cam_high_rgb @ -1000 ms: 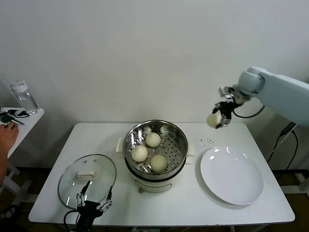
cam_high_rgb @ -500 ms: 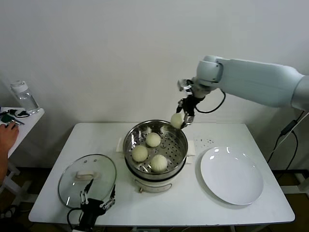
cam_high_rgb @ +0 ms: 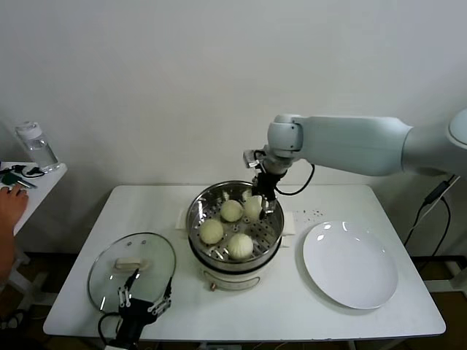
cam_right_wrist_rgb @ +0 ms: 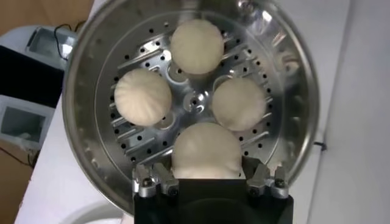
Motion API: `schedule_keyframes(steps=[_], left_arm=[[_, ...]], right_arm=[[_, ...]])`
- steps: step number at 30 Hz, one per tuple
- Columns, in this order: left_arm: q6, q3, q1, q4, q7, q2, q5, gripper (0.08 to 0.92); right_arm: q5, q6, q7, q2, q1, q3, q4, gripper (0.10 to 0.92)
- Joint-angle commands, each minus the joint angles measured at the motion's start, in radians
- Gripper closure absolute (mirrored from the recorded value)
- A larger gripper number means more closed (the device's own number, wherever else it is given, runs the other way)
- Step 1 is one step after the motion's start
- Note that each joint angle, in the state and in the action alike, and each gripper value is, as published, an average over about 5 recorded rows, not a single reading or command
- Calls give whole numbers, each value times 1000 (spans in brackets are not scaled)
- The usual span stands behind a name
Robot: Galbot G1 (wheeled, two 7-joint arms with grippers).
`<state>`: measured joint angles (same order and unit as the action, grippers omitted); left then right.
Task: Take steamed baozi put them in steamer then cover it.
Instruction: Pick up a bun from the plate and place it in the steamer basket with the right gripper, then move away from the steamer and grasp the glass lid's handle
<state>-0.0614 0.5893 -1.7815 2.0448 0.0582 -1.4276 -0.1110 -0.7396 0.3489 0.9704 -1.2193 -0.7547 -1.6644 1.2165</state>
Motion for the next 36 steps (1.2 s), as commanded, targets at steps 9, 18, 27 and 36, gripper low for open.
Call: schedule_keyframes(steps=[9,18,27,36], left_arm=[[0,1,4,-7,0,1,6,177],[-1,3,3,-5,-1,4,6,177],[-1,4,0,-2,-1,6,4,177],[1,3,3,-2,-1,7,-9,177]], right_arm=[[88,13,-18,-33,111,11,-29,279],[96,26,-20,-11,105,36,-12,214],[76,23,-7,90,38,77,59,202],[33,-108,-130,314,-7,140,162,203]])
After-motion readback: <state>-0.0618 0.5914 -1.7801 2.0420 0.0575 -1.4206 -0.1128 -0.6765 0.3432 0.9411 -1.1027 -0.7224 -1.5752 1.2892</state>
